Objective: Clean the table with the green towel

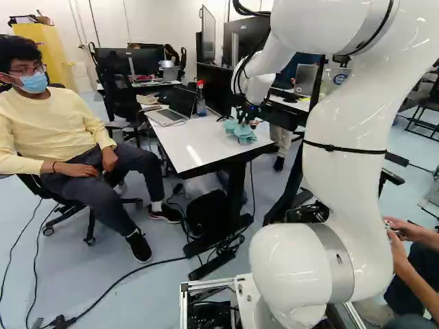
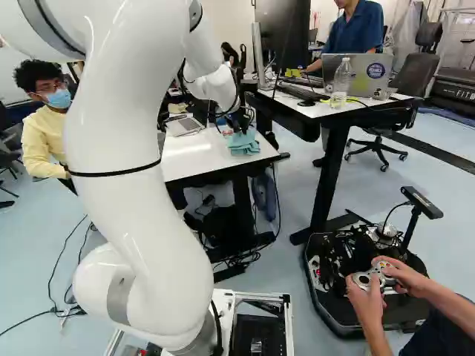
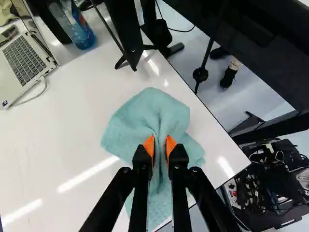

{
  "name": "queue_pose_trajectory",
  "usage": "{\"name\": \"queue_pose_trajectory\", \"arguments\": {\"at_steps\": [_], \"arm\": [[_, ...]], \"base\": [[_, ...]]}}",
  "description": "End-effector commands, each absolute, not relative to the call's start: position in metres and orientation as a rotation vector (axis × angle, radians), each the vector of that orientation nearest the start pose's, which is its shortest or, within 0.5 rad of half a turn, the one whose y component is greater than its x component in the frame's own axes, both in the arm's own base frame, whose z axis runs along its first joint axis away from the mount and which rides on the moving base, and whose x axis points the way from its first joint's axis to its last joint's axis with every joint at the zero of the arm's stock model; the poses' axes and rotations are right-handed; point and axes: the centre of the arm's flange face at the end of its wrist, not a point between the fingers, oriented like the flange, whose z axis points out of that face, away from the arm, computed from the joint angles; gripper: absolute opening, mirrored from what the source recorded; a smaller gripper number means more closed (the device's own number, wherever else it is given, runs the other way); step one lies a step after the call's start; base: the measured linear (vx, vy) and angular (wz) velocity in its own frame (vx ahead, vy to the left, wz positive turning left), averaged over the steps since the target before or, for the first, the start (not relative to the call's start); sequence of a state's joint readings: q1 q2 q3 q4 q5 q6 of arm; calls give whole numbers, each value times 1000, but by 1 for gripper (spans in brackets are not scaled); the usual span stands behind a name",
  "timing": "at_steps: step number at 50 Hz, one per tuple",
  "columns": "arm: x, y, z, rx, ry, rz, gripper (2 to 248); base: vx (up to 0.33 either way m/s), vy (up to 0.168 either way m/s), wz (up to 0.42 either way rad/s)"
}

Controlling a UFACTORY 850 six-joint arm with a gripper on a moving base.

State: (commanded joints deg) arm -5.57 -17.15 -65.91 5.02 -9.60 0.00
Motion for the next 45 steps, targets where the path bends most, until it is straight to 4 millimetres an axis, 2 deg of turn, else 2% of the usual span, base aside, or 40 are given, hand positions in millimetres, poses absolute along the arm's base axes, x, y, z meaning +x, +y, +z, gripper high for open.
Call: {"name": "queue_pose_trajectory", "arguments": {"at_steps": [22,45], "arm": [[578,-51,525,-2940,222,-1070,51],[562,-30,554,-2909,165,-1134,51]], "base": [[0,0,0],[0,0,0]]}}
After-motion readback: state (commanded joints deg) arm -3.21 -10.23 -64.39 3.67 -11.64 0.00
